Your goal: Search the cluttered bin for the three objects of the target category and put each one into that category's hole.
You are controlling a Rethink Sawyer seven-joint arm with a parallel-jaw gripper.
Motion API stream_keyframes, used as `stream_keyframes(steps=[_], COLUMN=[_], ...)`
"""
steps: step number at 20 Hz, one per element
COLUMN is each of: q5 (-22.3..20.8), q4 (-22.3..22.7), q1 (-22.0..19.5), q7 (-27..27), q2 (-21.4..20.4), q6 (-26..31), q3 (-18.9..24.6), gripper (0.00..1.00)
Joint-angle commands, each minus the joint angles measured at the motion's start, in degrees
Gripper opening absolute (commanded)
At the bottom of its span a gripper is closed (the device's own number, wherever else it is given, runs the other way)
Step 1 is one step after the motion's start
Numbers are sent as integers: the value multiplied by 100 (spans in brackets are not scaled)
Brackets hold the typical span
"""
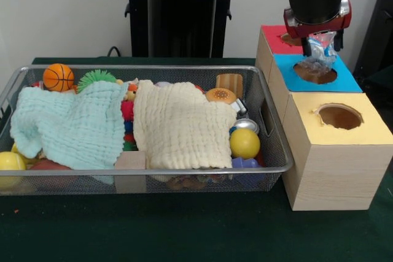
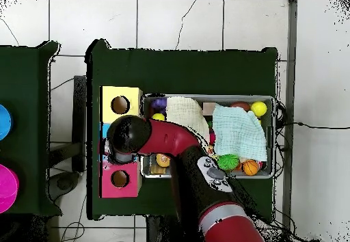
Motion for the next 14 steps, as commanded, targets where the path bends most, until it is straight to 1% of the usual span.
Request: stream_keyframes(steps=[1, 8, 12, 13, 14], q5=[-79, -61, -256, -340, -374], q4=[-46, 101, 34, -8, -83], q1=[16, -46, -7, 5, 31], q7=[739, 658, 653, 652, 662], q2=[85, -70, -150, -115, -51], q6=[-149, -414, -883, -1084, -1127], q3=[-143, -68, -169, -214, -254], gripper=[100, 100, 100, 100, 100])
